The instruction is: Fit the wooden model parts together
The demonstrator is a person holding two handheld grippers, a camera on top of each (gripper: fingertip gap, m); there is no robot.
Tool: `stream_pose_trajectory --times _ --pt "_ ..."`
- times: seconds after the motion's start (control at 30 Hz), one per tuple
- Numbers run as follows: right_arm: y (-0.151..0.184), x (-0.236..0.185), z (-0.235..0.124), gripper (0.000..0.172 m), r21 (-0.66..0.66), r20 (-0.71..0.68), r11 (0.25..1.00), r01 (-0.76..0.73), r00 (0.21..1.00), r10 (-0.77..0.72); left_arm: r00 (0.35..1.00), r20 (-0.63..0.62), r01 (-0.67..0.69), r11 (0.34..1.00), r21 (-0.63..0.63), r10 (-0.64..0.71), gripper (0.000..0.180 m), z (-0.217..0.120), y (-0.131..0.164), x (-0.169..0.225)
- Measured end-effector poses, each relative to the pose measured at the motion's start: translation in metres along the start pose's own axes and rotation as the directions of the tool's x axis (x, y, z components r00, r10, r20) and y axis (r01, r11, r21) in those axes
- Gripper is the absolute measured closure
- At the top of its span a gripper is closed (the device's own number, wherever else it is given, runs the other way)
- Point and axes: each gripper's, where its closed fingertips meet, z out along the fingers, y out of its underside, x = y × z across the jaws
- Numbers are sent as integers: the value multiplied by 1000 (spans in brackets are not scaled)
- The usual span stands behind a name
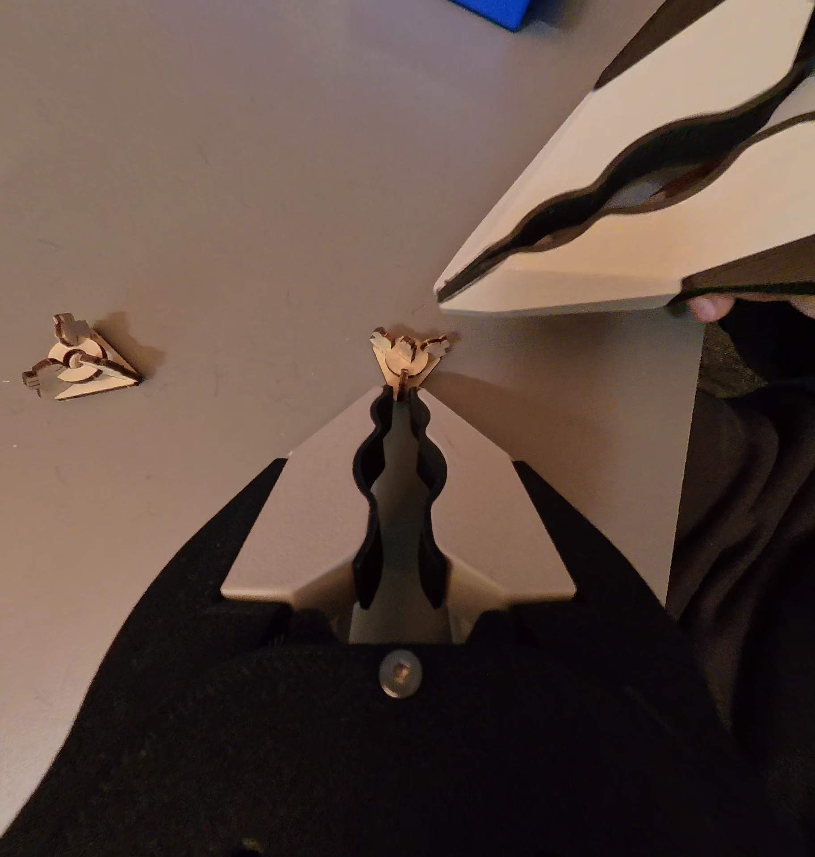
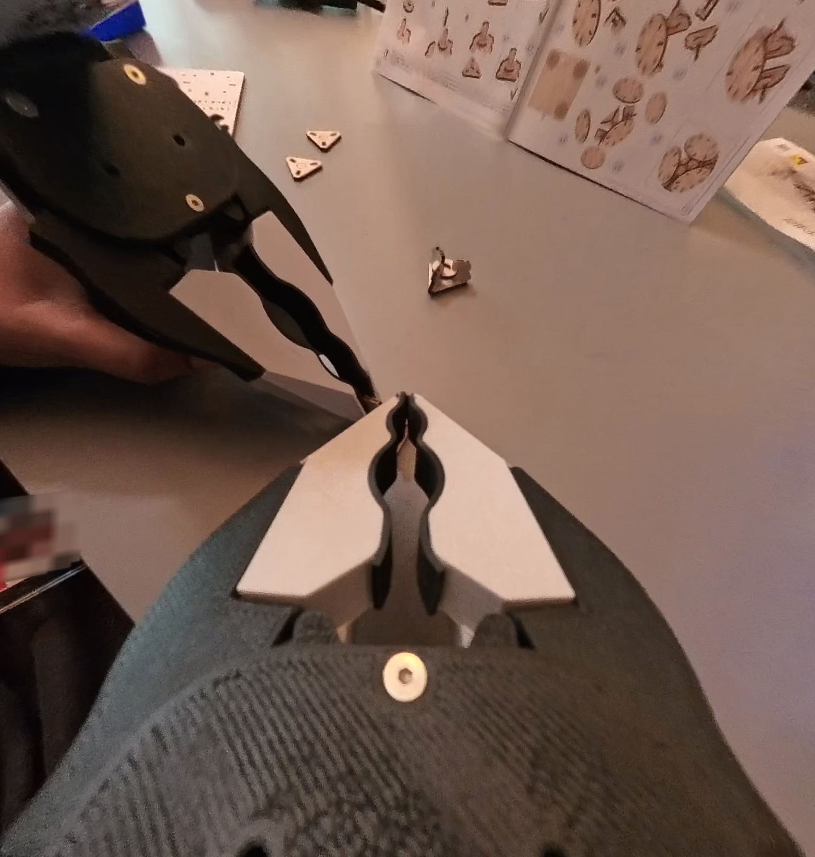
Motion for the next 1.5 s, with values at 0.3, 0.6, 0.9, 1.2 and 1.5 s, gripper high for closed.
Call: stream_pose_trajectory --times 0.3,0.6,0.9,1.2,1.5 --pt "22 -4 9 172 -122 -6 992 17 1000 -18 1000 22 -6 1000 1 6 175 1 0 0" --pt "21 0 8 172 -122 20 992 -15 1000 18 999 41 -22 1000 0 22 176 1 0 0" --pt "18 0 12 172 -123 14 992 -7 1000 9 998 57 -25 1000 -5 25 176 1 0 -1" --pt "20 -2 14 172 -137 19 990 -10 1000 13 996 83 -41 999 -15 42 176 0 0 -2" --pt "18 0 12 172 -122 7 992 -7 1000 8 996 83 -40 999 -15 41 176 1 0 1"
